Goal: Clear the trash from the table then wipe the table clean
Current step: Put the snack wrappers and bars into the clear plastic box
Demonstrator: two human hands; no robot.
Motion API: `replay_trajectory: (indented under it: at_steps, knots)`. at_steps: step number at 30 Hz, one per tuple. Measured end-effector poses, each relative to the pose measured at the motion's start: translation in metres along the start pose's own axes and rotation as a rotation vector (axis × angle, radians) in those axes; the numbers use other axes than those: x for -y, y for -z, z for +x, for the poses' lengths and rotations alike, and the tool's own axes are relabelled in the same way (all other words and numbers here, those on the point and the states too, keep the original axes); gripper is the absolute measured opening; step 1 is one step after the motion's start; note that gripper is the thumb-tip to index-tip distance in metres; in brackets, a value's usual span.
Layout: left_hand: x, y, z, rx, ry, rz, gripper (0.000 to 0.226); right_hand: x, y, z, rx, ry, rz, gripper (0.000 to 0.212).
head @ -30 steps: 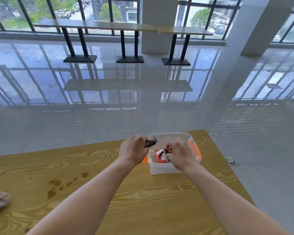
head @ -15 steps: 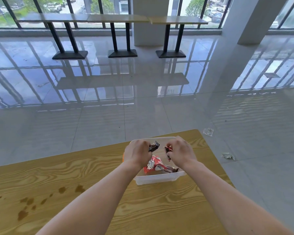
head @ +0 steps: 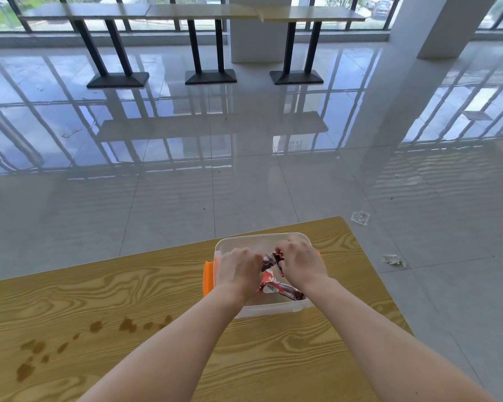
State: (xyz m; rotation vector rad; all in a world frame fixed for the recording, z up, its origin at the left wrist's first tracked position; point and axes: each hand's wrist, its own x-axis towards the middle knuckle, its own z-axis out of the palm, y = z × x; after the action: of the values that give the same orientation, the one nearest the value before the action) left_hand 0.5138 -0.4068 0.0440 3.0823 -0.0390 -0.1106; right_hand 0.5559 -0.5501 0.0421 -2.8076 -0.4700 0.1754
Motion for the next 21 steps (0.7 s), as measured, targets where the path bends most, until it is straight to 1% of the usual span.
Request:
replay_trajectory:
  at_steps: [2,4,5,7,13,17,21]
  knots:
    - [0.002,-0.002,0.001,-0.001,-0.002,-0.039,0.021,0.0,0.0,-0.001,-0.009,-0.002,0.011,0.016]
    - [0.006,-0.005,0.0,0.002,-0.007,-0.085,0.03,-0.001,-0.001,-0.002,-0.018,-0.004,0.02,0.024]
    - [0.009,-0.006,-0.001,-0.004,-0.016,-0.109,0.03,-0.001,-0.001,-0.003,-0.022,-0.007,0.025,0.028]
    - [0.015,-0.008,-0.004,-0.031,-0.044,-0.129,0.02,-0.001,-0.003,-0.005,-0.026,-0.01,0.028,0.033]
    - [0.029,-0.006,-0.019,-0.114,-0.106,-0.109,0.024,0.002,-0.008,-0.01,-0.027,-0.018,0.003,0.03]
    - [0.035,0.0,-0.031,-0.143,-0.075,-0.143,0.028,0.009,-0.005,-0.015,-0.035,-0.008,0.012,0.029]
    - [0.041,0.01,-0.046,-0.184,-0.048,-0.195,0.033,0.018,0.002,-0.022,-0.028,-0.015,0.03,0.033]
